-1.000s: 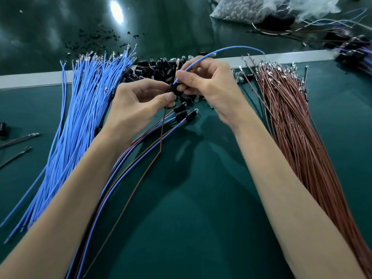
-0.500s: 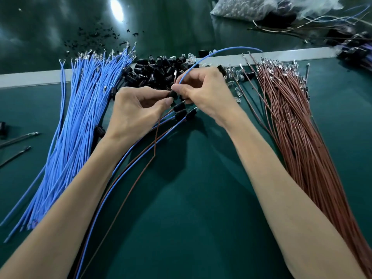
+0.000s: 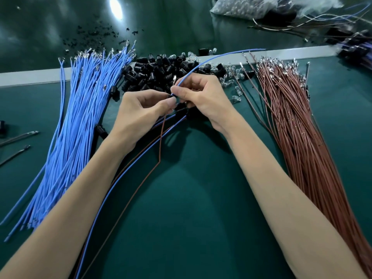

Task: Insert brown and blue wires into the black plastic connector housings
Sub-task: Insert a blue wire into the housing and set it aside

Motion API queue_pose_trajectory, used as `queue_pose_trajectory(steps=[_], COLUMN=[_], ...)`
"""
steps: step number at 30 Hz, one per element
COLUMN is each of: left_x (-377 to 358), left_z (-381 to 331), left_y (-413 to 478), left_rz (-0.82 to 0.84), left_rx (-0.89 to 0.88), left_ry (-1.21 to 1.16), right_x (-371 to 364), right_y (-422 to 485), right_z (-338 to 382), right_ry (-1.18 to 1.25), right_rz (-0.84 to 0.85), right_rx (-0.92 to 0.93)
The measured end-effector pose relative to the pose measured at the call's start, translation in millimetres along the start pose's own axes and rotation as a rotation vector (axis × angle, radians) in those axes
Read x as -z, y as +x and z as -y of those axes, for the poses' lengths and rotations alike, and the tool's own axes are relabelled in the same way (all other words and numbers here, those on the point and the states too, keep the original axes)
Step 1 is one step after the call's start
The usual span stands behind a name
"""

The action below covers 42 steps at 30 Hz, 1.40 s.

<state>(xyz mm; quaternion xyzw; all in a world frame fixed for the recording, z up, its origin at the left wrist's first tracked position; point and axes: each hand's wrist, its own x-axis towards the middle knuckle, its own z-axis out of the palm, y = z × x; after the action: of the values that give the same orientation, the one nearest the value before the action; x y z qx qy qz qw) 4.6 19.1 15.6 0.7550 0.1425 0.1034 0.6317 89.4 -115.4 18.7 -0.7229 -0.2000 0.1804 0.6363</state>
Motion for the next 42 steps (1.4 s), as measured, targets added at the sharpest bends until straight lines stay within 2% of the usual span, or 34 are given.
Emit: queue_pose_trajectory(steps=[7,11,13,16,18,21,23,26,28,30,31,36,38,41,42], left_x=[-5,-5,-5,-4,-5,-5,-5,-5,-5,-4,-3,-3,-2,0,1], left_z=[-1,1,1,1,2,1,0,-1,0,0,0,-1,-3,-8,-10], left_y=[-4,-5,-4,-2,-2,-2,-2,-1,-2,-1,-1,-3,-2,-2,-1], left_rz=[-0.015,-0.016,-0.026,-0.048,-0.046,-0.028,-0.033,-0.028,-0.024,-0.014,-0.009,0.003,0.010,0.030,0.041], left_rx=[-0.051,-0.072,-0.069,-0.038,-0.025,-0.023,-0.003,0.016,0.024,0.020,0.020,0.037,0.047,0.032,0.016], left_ry=[0.009,0.022,0.005,-0.010,-0.018,-0.020,-0.041,-0.057,-0.067,-0.066,-0.063,-0.069,-0.076,-0.061,-0.038], right_x=[-9,-4,-1,-1,-3,-2,1,4,4,2,1,7,9,8,9], right_y=[-4,-2,-2,-1,-1,-1,0,3,3,0,0,5,4,0,-1], right_z=[-4,0,0,-4,-6,-4,-3,-3,-7,-8,-8,-7,-10,-9,-7], right_ry=[-0.046,-0.045,0.030,0.153,0.080,0.010,0.108,0.365,0.261,0.096,0.089,0.507,0.415,0.095,0.085], right_rz=[-0.028,0.027,0.044,-0.041,-0.056,0.017,0.015,-0.103,-0.099,0.001,0.022,-0.152,-0.126,-0.013,0.001], right_rx=[0.065,0.026,-0.012,-0.026,0.018,0.033,-0.019,-0.084,-0.035,0.024,0.034,-0.080,-0.022,0.053,0.048])
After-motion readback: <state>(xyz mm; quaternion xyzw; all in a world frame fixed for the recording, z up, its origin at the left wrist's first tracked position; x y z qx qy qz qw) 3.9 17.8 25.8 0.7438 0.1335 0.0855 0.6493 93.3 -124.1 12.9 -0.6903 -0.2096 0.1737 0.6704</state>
